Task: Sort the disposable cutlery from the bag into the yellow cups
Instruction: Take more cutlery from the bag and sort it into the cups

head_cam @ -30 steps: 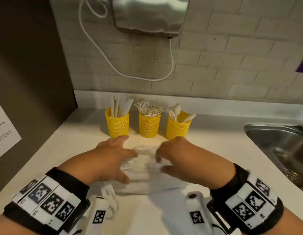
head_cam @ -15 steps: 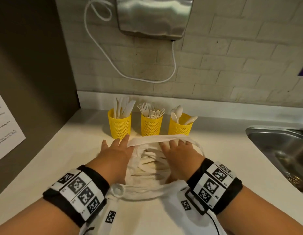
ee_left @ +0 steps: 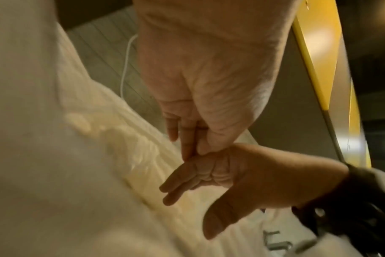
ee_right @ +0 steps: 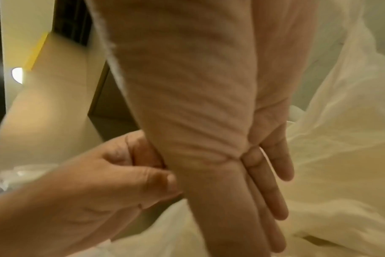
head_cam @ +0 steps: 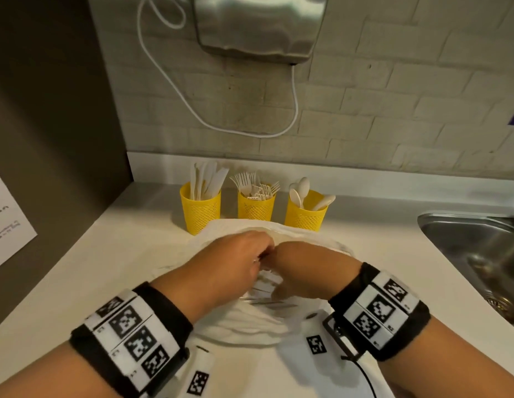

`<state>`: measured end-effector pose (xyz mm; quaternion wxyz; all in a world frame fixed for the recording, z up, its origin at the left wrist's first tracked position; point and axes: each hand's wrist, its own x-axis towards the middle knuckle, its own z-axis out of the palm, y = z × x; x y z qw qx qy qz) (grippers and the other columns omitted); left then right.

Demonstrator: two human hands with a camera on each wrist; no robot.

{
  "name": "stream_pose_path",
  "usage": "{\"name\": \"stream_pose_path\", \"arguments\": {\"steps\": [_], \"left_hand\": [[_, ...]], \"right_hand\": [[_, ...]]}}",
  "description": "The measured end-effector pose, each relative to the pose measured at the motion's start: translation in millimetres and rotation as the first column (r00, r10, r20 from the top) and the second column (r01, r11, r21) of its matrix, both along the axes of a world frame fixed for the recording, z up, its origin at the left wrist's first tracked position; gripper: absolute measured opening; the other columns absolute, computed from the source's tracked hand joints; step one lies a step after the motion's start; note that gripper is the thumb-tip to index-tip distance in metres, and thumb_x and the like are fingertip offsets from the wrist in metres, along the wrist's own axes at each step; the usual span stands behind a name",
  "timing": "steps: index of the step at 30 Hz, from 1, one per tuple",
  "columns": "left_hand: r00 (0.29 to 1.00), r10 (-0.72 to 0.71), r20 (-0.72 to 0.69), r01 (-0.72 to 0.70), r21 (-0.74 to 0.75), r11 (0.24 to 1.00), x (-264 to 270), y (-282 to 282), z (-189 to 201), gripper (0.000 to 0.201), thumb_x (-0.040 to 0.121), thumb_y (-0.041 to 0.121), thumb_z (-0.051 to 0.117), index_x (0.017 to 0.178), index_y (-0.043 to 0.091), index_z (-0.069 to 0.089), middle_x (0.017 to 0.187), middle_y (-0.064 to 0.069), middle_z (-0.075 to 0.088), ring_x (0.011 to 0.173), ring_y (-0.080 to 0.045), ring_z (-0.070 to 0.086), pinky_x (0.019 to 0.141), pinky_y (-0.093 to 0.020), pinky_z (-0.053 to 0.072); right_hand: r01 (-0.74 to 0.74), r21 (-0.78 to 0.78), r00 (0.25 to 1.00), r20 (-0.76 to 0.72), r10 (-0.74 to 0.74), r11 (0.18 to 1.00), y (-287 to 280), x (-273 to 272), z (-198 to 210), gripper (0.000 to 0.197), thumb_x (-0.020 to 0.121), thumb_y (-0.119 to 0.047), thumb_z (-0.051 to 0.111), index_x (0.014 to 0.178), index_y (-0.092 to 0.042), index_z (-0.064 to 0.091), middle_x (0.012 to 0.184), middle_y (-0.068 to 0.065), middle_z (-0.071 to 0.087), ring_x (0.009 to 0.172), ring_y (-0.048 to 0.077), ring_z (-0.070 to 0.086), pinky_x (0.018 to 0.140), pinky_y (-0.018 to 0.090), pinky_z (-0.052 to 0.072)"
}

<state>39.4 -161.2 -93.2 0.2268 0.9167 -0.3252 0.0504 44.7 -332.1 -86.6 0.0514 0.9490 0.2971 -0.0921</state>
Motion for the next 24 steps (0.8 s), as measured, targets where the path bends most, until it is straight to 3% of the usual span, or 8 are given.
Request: {"name": "stream_pose_path", "arguments": {"steps": [3, 5, 7, 11, 14, 18, 21, 24], "left_hand": [[0.999, 0.041, -0.015, -0.035, 0.296, 0.955, 10, 12, -28, 0.05, 0.084, 0.04, 0.064, 0.129, 0.036, 0.042, 0.133, 0.011, 0.054, 0.127, -0.017, 0.047, 0.106, -0.035, 0.035], [0.994, 0.094, -0.051, -0.059, 0.462, 0.885, 19, 33, -40, 0.089, 0.074, 0.057, 0.07, 0.146, 0.036, 0.023, 0.151, 0.009, 0.038, 0.141, -0.017, 0.032, 0.116, -0.04, 0.024], [0.974, 0.178, -0.143, -0.086, 0.496, 0.864, 28, 53, -44, 0.118, 0.063, 0.061, 0.075, 0.153, 0.036, 0.004, 0.16, 0.006, 0.026, 0.145, -0.019, 0.027, 0.118, -0.04, 0.026], [0.897, 0.304, -0.32, -0.056, 0.6, 0.798, 43, 69, -51, 0.128, 0.057, 0.06, 0.078, 0.149, 0.045, -0.008, 0.164, 0.004, 0.018, 0.147, -0.022, 0.026, 0.116, -0.046, 0.03], [0.886, 0.239, -0.397, -0.023, 0.476, 0.879, 47, 68, -58, 0.131, 0.047, 0.065, 0.082, 0.145, 0.056, -0.005, 0.161, 0.012, 0.022, 0.145, -0.018, 0.03, 0.114, -0.049, 0.033], [0.815, 0.172, -0.553, -0.05, 0.229, 0.972, 48, 76, -58, 0.137, 0.05, 0.049, 0.092, 0.149, 0.048, -0.002, 0.158, 0.014, 0.026, 0.139, -0.012, 0.034, 0.115, -0.036, 0.033], [0.816, 0.177, -0.55, -0.104, 0.161, 0.981, 51, 74, -62, 0.146, 0.052, 0.036, 0.092, 0.144, 0.054, -0.02, 0.158, 0.01, 0.028, 0.135, -0.016, 0.042, 0.107, -0.038, 0.045], [0.831, 0.131, -0.541, -0.087, 0.106, 0.991, 52, 64, -65, 0.152, 0.054, 0.03, 0.093, 0.132, 0.063, -0.034, 0.163, 0.008, 0.018, 0.143, -0.015, 0.032, 0.11, -0.039, 0.042]], "right_hand": [[0.061, -0.152, 0.996, -0.056, -0.07, 0.986, -11, 16, -24, 0.106, 0.068, -0.057, 0.077, 0.152, -0.033, 0.018, 0.159, -0.005, 0.022, 0.144, 0.026, 0.023, 0.113, 0.054, 0.029], [0.139, -0.15, 0.983, -0.1, -0.155, 0.979, -25, 21, -33, 0.115, 0.07, -0.058, 0.075, 0.155, -0.033, 0.001, 0.163, -0.004, 0.01, 0.146, 0.027, 0.023, 0.115, 0.05, 0.029], [0.191, -0.134, 0.966, -0.15, -0.211, 0.972, -36, 23, -39, 0.103, 0.079, -0.052, 0.07, 0.154, -0.027, 0.005, 0.156, 0.0, 0.031, 0.136, 0.024, 0.042, 0.11, 0.039, 0.038], [0.225, -0.107, 0.944, -0.221, -0.243, 0.969, -36, 23, -37, 0.076, 0.083, -0.038, 0.068, 0.144, -0.022, 0.027, 0.109, -0.006, 0.064, 0.099, 0.018, 0.062, 0.084, 0.03, 0.049], [0.257, -0.084, 0.939, -0.214, -0.27, 0.963, -35, 24, -41, 0.083, 0.076, -0.04, 0.073, 0.143, -0.023, 0.027, 0.088, -0.013, 0.06, 0.079, 0.011, 0.059, 0.073, 0.029, 0.05], [0.195, -0.133, 0.97, -0.117, -0.211, 0.972, -34, 19, -26, 0.113, 0.075, -0.044, 0.077, 0.155, -0.021, 0.001, 0.143, 0.005, 0.048, 0.125, 0.026, 0.052, 0.102, 0.038, 0.045], [0.13, 0.029, 0.991, -0.039, -0.129, 0.991, -14, 9, -16, 0.109, 0.072, -0.047, 0.079, 0.153, -0.018, 0.014, 0.142, 0.005, 0.049, 0.125, 0.026, 0.051, 0.101, 0.04, 0.045], [0.114, -0.057, 0.993, 0.022, -0.113, 0.992, 13, 4, -33, 0.109, 0.07, -0.053, 0.077, 0.15, -0.011, 0.016, 0.136, 0.009, 0.048, 0.12, 0.03, 0.051, 0.099, 0.043, 0.046]]}}
